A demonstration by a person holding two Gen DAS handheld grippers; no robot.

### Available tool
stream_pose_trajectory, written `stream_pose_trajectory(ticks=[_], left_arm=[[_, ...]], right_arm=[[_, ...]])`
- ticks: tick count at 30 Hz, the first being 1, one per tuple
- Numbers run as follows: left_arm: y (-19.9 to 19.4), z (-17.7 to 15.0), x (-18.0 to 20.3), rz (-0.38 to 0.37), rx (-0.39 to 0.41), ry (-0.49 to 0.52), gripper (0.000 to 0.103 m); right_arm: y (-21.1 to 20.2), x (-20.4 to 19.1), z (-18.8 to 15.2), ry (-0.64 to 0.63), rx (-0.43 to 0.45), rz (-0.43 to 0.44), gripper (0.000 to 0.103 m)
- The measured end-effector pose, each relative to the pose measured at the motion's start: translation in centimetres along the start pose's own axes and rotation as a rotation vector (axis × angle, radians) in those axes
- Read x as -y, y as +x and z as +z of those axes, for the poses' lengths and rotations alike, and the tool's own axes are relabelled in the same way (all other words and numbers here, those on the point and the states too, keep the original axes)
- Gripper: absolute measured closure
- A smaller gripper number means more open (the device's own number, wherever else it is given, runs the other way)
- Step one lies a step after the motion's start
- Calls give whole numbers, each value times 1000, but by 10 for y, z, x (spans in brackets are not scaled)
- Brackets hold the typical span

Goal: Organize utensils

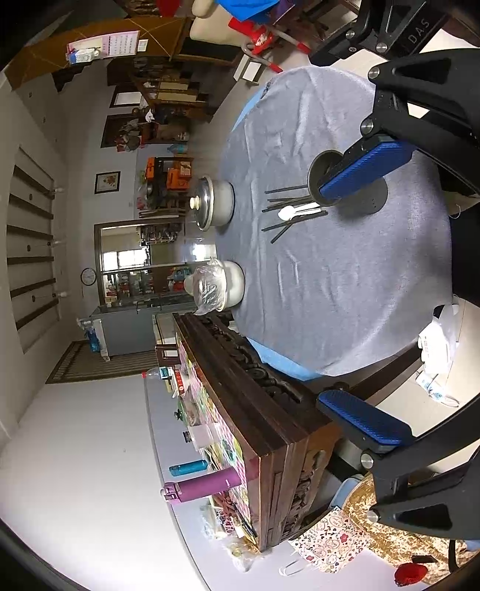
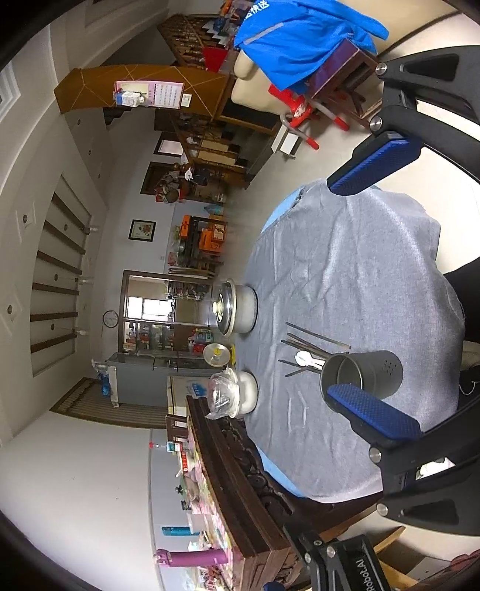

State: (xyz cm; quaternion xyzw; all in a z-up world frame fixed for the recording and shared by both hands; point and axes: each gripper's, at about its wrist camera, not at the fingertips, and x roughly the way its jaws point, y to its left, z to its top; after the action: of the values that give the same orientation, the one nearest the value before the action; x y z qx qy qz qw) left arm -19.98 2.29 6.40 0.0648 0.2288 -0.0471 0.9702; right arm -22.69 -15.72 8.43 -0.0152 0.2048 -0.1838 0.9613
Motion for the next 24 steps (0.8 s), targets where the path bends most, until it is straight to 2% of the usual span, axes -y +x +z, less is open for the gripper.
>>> stream_pose_trajectory(ticks=[4, 9, 13, 24], left_arm=[[-1, 1, -4, -6, 5, -15, 0], [-4, 2, -7, -19, 20, -29, 0], [-3, 2, -7, -18, 16, -36, 0], [8, 1, -13, -37, -10, -77, 0]], right_arm=[[-6, 3, 0, 29, 29, 36, 0], [-13, -2, -7, 19, 88, 12, 0], [-7, -8, -9, -9, 31, 75, 0], [13, -4, -14, -9, -83, 17, 0]])
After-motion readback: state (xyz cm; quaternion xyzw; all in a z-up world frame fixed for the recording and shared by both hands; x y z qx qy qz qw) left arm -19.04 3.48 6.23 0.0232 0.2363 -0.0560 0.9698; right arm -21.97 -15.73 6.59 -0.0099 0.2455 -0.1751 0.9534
